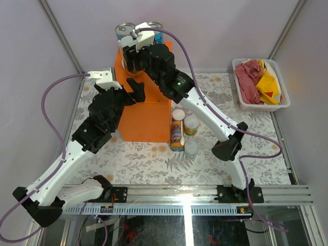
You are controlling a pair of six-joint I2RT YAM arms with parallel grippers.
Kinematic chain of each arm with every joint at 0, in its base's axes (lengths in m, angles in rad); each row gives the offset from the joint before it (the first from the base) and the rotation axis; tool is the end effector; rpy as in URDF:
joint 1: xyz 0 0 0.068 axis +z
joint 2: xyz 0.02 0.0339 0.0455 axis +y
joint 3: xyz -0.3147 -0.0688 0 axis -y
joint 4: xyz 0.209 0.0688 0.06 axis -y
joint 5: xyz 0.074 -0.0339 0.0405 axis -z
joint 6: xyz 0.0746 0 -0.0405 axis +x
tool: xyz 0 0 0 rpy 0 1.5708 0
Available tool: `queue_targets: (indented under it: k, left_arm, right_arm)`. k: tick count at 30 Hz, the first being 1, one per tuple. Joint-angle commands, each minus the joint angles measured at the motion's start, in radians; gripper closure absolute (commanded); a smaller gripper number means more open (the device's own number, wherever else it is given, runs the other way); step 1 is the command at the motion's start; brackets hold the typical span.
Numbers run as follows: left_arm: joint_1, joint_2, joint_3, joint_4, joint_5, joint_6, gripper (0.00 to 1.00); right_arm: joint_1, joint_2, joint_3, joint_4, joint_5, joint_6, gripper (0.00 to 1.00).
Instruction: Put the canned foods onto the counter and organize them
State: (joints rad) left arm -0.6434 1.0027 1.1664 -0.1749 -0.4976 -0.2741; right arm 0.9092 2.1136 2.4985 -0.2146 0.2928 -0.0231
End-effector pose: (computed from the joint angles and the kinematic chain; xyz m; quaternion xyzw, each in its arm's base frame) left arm 0.1707 -0.0835 0.4705 -0.0437 0.7092 -0.1448 0.6886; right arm 0.3224 0.3790 0.5417 -0.1869 0.6196 0.2394 0.7238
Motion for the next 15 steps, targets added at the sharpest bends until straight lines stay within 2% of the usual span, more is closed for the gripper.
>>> queue_targets:
  k: [1, 11, 13, 15]
  left_arm:
    - [0.006, -0.03, 0.013, 0.023, -0.013, 0.007, 0.01]
    - [0.005, -0.053, -0.015, 0.047, -0.001, 0.018, 0.01]
    - [0.005, -0.055, -0.017, 0.048, -0.002, 0.021, 0.01]
    - [0.005, -0.06, -0.019, 0.043, -0.004, 0.022, 0.01]
  right_arm:
    - [-0.02, 0.032, 0.052, 0.055, -0.033, 0.031, 1.0]
    - [-0.027, 0.106, 0.097, 0.075, -0.06, 0.046, 0.99]
    - [-0.027, 0.122, 0.108, 0.08, -0.063, 0.045, 0.96]
    - [-0.028, 0.137, 0.109, 0.094, -0.063, 0.041, 0.87]
